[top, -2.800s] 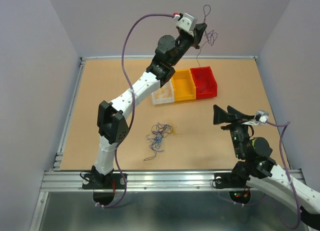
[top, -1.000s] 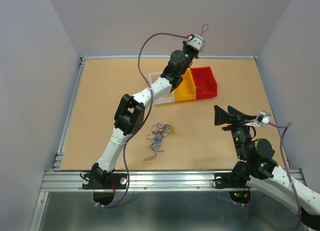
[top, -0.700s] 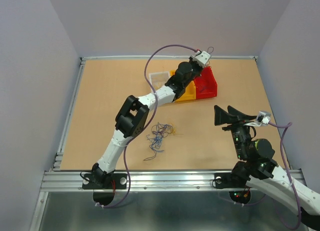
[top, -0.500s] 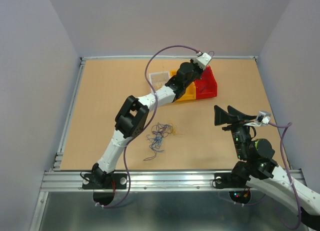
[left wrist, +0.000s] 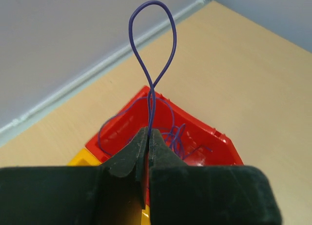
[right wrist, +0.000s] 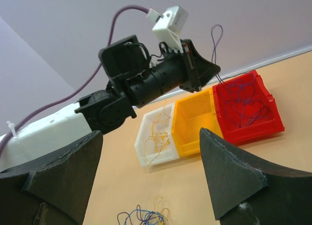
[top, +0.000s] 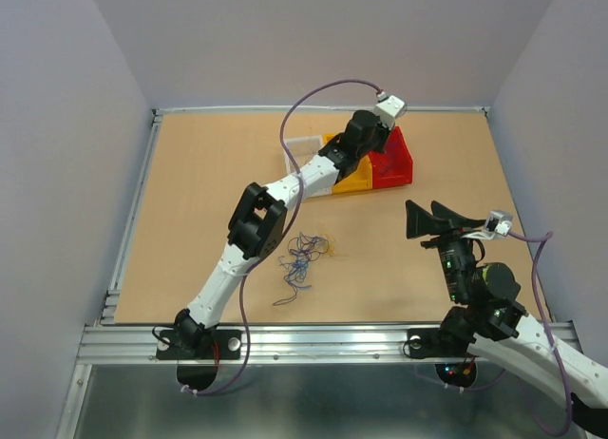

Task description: Untangle the cables

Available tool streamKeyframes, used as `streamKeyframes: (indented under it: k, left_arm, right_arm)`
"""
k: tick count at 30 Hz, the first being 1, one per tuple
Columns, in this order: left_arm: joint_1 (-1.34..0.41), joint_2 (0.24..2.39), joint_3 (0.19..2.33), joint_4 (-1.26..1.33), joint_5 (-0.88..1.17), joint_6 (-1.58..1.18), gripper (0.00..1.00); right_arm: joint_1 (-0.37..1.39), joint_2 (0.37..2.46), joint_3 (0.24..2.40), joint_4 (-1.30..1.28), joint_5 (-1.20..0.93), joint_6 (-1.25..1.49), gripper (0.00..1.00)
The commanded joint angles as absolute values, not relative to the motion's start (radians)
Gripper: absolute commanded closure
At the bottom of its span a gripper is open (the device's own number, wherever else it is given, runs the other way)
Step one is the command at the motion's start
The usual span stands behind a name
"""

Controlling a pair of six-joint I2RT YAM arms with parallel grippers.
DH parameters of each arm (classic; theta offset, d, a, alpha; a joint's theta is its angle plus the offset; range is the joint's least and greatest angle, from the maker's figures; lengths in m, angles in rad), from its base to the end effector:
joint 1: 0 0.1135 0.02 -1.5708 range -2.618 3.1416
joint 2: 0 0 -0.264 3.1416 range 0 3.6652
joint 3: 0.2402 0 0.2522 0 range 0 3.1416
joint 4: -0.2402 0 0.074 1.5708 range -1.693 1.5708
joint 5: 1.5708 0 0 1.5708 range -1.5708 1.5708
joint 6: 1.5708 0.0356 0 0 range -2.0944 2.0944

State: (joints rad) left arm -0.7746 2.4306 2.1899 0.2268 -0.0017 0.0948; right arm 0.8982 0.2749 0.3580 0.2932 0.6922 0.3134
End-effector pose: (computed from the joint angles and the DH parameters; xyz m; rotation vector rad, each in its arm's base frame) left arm 0.4159 -0.4069 0.2841 0.6767 1.4606 -0.5280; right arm 0.0797 0.0636 0.3026 0.2539 1.2847 0.6257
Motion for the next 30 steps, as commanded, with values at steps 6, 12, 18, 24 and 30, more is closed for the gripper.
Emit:
streamKeyframes:
  k: [6, 12, 18, 24, 30]
  left_arm:
    - [-0.785, 2.545, 2.260, 0.115, 0.069, -0.032, 0.90]
    - [-0.784, 2.510, 2.241, 0.104, 0.115, -0.061, 0.62]
    - [-0.782, 2.395, 2.148, 0.115, 0.138, -0.084, 0.48]
    - [-0.773, 2.202, 1.964, 0.141, 0.107, -0.104, 0.51]
    - [-0.773, 1.956, 1.743, 0.158, 0.046, -0.057, 0.48]
  right_arm:
    - [0.904, 0.272, 0.337, 0.318, 0.710, 0.314, 0.15]
    - [0.904, 0.276, 0.337, 0.316, 0.709, 0.313, 0.15]
    - [0.904, 0.267, 0.334, 0.314, 0.747, 0.304, 0.15]
    - [0.902, 0.265, 0.333, 0.313, 0.785, 0.295, 0.15]
    - [0.904, 0.342, 0.344, 0.318, 0.880, 0.294, 0.14]
